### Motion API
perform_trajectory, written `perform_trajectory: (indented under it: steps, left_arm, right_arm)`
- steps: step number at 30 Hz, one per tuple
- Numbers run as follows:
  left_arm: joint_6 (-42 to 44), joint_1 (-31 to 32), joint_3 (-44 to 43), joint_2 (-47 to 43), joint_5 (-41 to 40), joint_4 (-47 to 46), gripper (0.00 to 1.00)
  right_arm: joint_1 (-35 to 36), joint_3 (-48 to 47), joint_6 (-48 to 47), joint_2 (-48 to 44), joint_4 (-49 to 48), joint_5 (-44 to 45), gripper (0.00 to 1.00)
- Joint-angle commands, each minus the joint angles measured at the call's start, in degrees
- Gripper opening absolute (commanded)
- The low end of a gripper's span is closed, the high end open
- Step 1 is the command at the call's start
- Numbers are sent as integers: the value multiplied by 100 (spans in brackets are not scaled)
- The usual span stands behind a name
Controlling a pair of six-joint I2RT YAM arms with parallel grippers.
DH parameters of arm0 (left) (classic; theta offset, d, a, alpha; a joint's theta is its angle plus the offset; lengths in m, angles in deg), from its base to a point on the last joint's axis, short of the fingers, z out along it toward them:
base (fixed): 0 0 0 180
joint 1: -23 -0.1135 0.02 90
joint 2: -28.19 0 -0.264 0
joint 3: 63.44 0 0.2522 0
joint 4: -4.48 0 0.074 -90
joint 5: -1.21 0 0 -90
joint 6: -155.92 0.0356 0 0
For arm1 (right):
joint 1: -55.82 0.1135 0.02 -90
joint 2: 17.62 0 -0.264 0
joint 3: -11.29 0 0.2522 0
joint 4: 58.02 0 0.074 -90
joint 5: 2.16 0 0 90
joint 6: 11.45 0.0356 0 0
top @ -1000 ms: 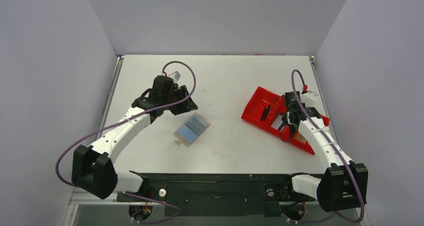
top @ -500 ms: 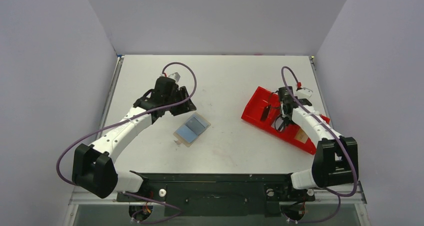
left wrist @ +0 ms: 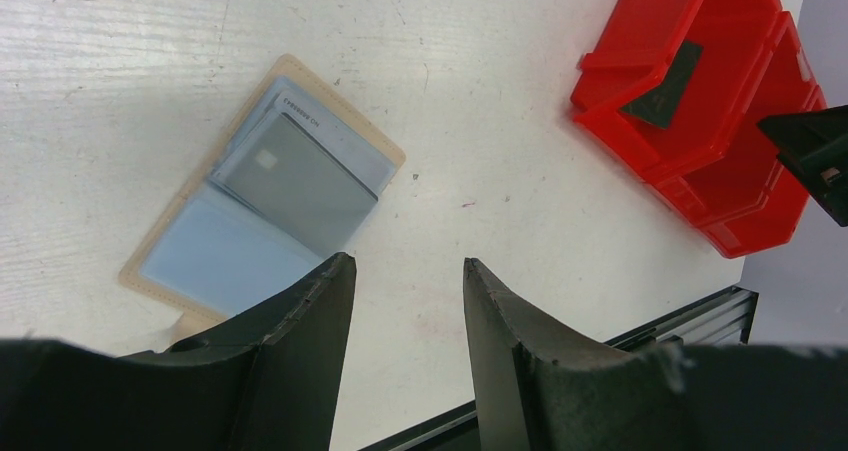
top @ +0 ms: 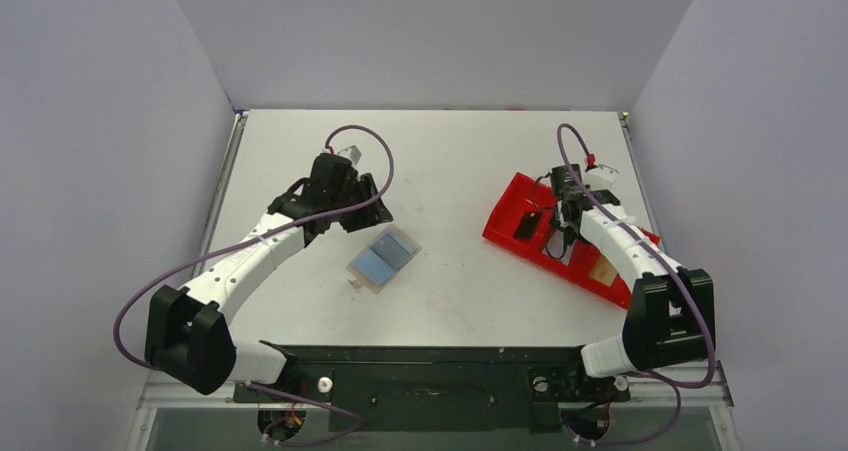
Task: Take the credit cards out of the card holder
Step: Place the credit card in the storage box.
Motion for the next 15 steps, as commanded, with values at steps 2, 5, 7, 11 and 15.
perform_trajectory:
  steps: [2,5,7,11,15]
  left_arm:
    - [-31,30,-213,-23,-109,46,42]
    - [-146,24,-121,-14,-296,117,42]
    - [-232,22,-43,-8,-424,155,42]
    - [-442,15,163,-16,-538,156,42]
    - [-863,-26,379,-27,-1079,458,41]
  right_arm:
    - [248,-421,-94,-672,62,-180,50]
    - [830,-623,-224,-783,80,-265,53]
    - [1269,-804,-271,-700,67,-320,53]
    - [1915,-974,-292,-340,-327,-725,52]
    - [2562,-1237,-345,181,-753,-1230,49]
